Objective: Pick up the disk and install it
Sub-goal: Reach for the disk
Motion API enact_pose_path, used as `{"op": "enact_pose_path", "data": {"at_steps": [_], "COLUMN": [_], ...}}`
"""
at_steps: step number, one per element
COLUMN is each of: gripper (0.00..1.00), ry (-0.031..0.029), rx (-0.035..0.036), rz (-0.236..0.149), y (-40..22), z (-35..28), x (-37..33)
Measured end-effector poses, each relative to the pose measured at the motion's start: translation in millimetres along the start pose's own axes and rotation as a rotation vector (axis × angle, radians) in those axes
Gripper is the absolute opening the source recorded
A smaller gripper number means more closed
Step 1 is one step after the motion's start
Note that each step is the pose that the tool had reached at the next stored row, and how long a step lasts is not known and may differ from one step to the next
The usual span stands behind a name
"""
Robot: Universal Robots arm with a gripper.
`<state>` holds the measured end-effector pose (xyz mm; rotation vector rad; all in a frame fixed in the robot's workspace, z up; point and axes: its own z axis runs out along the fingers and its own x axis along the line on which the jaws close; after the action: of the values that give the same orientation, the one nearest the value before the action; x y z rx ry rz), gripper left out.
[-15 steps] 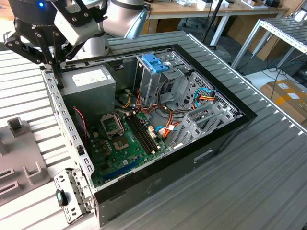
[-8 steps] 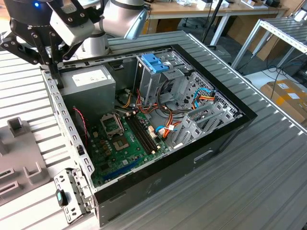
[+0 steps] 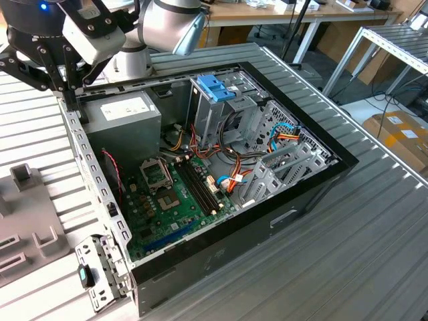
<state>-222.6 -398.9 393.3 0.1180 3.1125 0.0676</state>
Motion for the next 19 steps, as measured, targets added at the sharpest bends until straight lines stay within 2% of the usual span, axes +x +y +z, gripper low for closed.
{"op": "enact_pose_path", "data": {"at_steps": [19], "gripper": [0.11], "ry": [0.0000], "rx": [-0.0001], "rz": [0.000], "y": [-1.2], "z": [-0.4], "x": [15.7]}}
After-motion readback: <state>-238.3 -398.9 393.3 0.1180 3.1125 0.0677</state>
